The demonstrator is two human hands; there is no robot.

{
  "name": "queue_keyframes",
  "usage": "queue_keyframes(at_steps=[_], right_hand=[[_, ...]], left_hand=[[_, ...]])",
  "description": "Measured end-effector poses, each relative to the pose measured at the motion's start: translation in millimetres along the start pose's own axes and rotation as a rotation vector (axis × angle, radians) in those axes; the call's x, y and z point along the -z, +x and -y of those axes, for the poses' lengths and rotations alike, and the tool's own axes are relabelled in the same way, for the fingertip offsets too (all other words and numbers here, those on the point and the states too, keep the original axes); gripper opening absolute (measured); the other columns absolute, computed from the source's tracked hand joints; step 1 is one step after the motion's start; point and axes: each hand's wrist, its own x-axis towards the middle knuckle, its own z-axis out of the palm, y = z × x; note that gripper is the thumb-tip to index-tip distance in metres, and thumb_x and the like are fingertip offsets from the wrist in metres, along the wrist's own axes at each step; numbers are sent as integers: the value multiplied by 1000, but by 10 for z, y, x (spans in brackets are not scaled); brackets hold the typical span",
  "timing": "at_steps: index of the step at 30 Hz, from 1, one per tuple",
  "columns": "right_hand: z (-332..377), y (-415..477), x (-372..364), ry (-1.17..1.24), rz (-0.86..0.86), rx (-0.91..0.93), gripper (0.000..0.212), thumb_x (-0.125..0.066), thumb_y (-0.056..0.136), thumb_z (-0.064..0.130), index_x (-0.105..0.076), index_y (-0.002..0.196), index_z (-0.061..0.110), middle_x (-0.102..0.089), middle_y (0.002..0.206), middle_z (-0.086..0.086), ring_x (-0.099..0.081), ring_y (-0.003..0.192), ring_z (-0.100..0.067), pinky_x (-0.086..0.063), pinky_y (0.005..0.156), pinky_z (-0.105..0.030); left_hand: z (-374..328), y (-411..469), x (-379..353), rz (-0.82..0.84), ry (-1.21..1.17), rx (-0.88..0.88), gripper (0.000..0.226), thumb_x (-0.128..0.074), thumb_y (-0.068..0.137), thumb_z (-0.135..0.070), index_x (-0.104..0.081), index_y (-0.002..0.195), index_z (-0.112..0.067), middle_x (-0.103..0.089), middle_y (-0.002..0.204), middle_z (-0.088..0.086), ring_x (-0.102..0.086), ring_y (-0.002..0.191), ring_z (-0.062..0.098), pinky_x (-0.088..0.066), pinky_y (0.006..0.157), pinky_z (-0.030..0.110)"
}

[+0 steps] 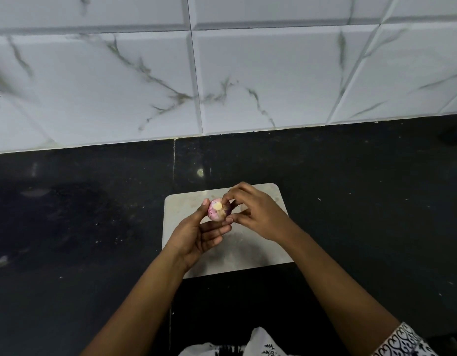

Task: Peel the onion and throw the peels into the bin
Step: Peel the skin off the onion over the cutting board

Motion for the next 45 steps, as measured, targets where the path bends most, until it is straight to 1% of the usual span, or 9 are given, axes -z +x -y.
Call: queue_keyframes(at_steps=[8,12,16,20,25,28,36,41,45], right_hand=[[-32,-2,-59,29,-100,70,12,-71,79,12,-61,86,9,-53,103,1,-59,89,-5,-55,69,-17],[-31,-18,-64,27,-108,37,27,-69,81,15,-58,105,13,-48,108,6,-53,85,8,-51,67,-9],[-22,-21,-51,40,-78,22,27,-69,81,15,-57,105,13,-49,113,-2,-53,89,6,-51,71,-7],[11,-17,-51,43,-78,-6,28,-69,81,15,-57,107,12,-48,119,-5,-53,96,-5,-50,73,-8],[47,-8,-5,80,-81,-3,27,-68,82,17,-56,106,15,-47,116,3,-55,89,0,-49,70,-4],[70,-13,27,89,-54,6,25,-68,82,19,-56,104,16,-43,112,11,-54,88,4,-49,70,-5],[34,-23,-13,159,-48,4,14,-70,80,17,-57,82,13,-46,106,9,-52,95,8,-52,68,-12],[39,-38,-12,101,-71,3,24,-69,81,20,-57,102,18,-47,111,8,-56,85,0,-53,68,-11],[40,-16,7,82,-70,26,21,-68,82,19,-58,100,15,-46,110,5,-55,84,-1,-51,67,-10]], left_hand=[[-89,-12,-18,-20,90,-72,42,-49,89,-51,-65,98,-13,-75,79,13,-73,70,17,-57,57,24],[-115,-24,-32,-22,189,-80,47,-44,90,-54,-66,98,-13,-75,76,10,-72,67,16,-55,58,24],[-130,-35,-49,-109,402,-221,48,-41,91,-53,-68,95,-12,-67,86,5,-58,68,15,-45,59,23],[-86,-68,-88,-78,324,-398,35,-43,92,-42,-68,104,-19,-71,102,7,-69,89,15,-56,66,23],[-50,-102,8,59,254,-483,42,-58,77,-29,-61,119,-25,-69,112,0,-68,99,15,-57,73,25],[-25,-99,69,120,261,-499,48,-65,72,-16,-60,118,-26,-71,110,-3,-68,98,16,-56,73,26],[10,-58,118,132,257,-494,42,-65,71,-14,-64,112,-23,-70,107,2,-68,92,16,-56,71,27],[-18,-57,108,159,280,-489,45,-65,71,-15,-61,116,-22,-68,112,7,-68,94,19,-57,71,29],[-49,-55,104,187,282,-487,46,-64,72,-14,-61,116,-22,-69,109,5,-68,92,18,-57,69,28]])
